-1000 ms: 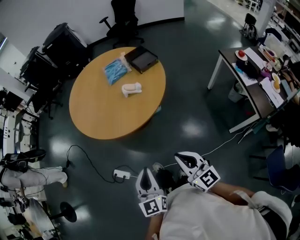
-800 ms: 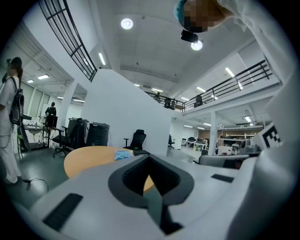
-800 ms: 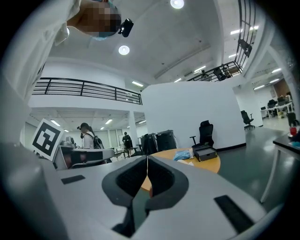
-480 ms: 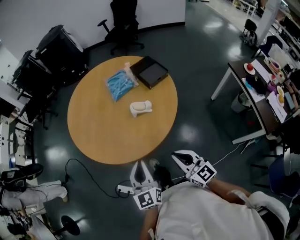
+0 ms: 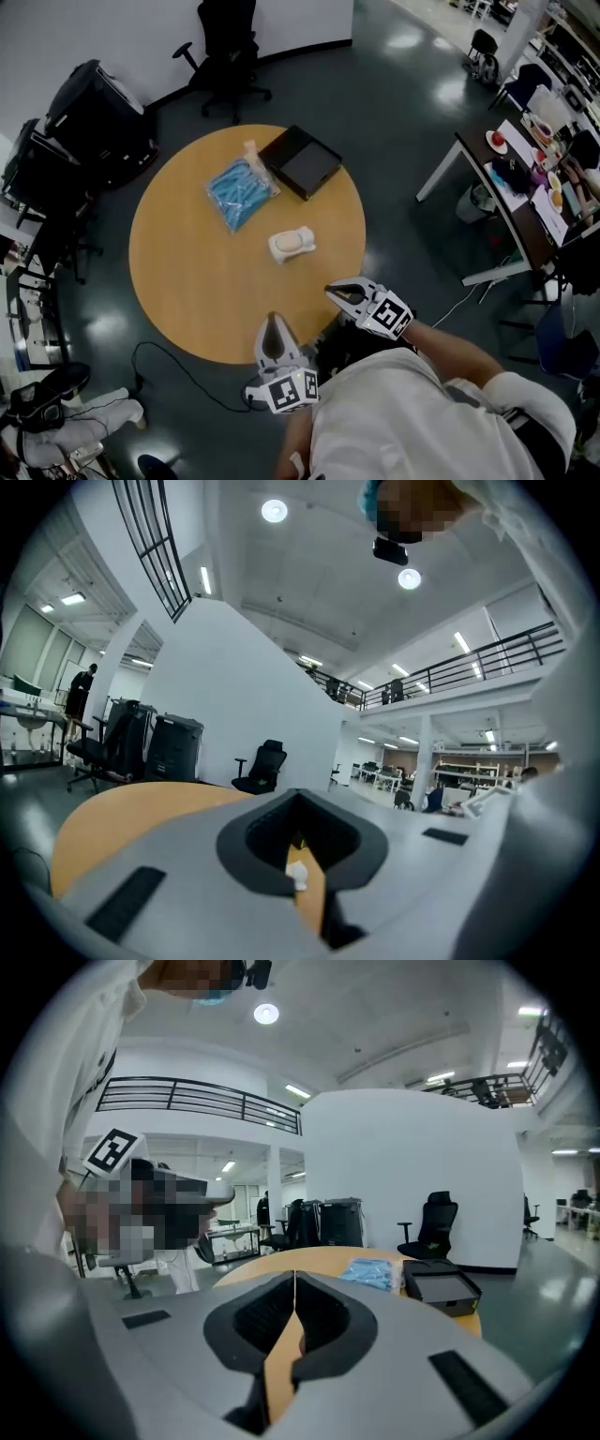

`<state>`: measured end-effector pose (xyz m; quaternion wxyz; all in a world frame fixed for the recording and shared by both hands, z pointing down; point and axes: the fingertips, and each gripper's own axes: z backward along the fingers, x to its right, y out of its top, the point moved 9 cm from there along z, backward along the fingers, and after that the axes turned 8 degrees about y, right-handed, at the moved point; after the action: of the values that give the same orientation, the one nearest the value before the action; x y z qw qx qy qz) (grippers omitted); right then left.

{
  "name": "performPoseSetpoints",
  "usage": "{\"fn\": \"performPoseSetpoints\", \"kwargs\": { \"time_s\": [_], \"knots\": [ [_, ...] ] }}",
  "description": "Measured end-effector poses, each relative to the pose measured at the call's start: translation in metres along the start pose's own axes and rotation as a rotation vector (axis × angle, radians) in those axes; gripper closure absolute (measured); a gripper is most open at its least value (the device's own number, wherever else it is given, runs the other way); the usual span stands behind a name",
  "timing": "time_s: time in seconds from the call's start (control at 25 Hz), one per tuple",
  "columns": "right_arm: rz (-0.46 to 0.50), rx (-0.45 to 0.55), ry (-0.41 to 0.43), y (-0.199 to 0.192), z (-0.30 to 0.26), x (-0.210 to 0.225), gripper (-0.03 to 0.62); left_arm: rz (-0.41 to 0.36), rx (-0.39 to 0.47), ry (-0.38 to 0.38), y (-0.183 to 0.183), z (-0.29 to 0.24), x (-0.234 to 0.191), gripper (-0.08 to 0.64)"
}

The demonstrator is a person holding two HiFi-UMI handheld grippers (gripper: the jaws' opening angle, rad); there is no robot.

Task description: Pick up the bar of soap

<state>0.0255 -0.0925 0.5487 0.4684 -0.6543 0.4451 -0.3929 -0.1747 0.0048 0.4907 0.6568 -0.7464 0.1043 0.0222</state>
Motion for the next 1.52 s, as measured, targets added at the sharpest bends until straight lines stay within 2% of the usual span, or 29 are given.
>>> {"fn": "performPoseSetpoints", "kwargs": {
  "time_s": [0.12, 0.28, 0.44, 0.48, 0.52, 0.56, 0.72, 0.92, 1.04, 1.16, 1.4, 1.52],
  "knots": [
    [0.036, -0.076, 0.085, -0.008, -0.029, 0.034, 0.575, -0.007, -0.017, 0.001, 0.003, -0.019, 0.0, 0.552],
    [0.199, -0.268, 0.145, -0.026, -0.072, 0.084, 0.574, 0.0, -0.021, 0.003, -0.001, -0.036, 0.0, 0.554],
    [0.297, -0.383, 0.212, -0.037, -0.12, 0.127, 0.57, -0.009, -0.049, 0.035, 0.0, -0.055, -0.006, 0.552],
    [0.309, -0.425, 0.245, -0.042, -0.132, 0.136, 0.538, -0.003, -0.057, 0.046, -0.002, -0.058, -0.008, 0.552],
    [0.318, -0.472, 0.282, -0.048, -0.144, 0.144, 0.441, 0.001, -0.064, 0.057, -0.003, -0.06, -0.01, 0.554],
    [0.328, -0.519, 0.315, -0.055, -0.154, 0.151, 0.406, 0.003, -0.072, 0.07, -0.005, -0.061, -0.012, 0.554],
    [0.383, -0.666, 0.423, -0.079, -0.188, 0.168, 0.362, 0.011, -0.108, 0.12, -0.008, -0.062, -0.023, 0.554],
    [0.445, -0.797, 0.581, -0.091, -0.215, 0.174, 0.343, 0.015, -0.132, 0.165, -0.013, -0.066, -0.035, 0.554],
    [0.474, -0.836, 0.637, -0.094, -0.223, 0.174, 0.341, 0.023, -0.14, 0.191, -0.014, -0.063, -0.04, 0.554],
    [0.476, -0.834, 0.658, -0.094, -0.226, 0.176, 0.335, 0.027, -0.142, 0.209, -0.015, -0.06, -0.043, 0.552],
    [0.48, -0.807, 0.612, -0.094, -0.222, 0.173, 0.334, 0.039, -0.143, 0.22, -0.019, -0.054, -0.046, 0.554],
    [0.476, -0.746, 0.556, -0.084, -0.216, 0.168, 0.334, 0.028, -0.132, 0.213, -0.018, -0.049, -0.046, 0.554]
  ]
}}
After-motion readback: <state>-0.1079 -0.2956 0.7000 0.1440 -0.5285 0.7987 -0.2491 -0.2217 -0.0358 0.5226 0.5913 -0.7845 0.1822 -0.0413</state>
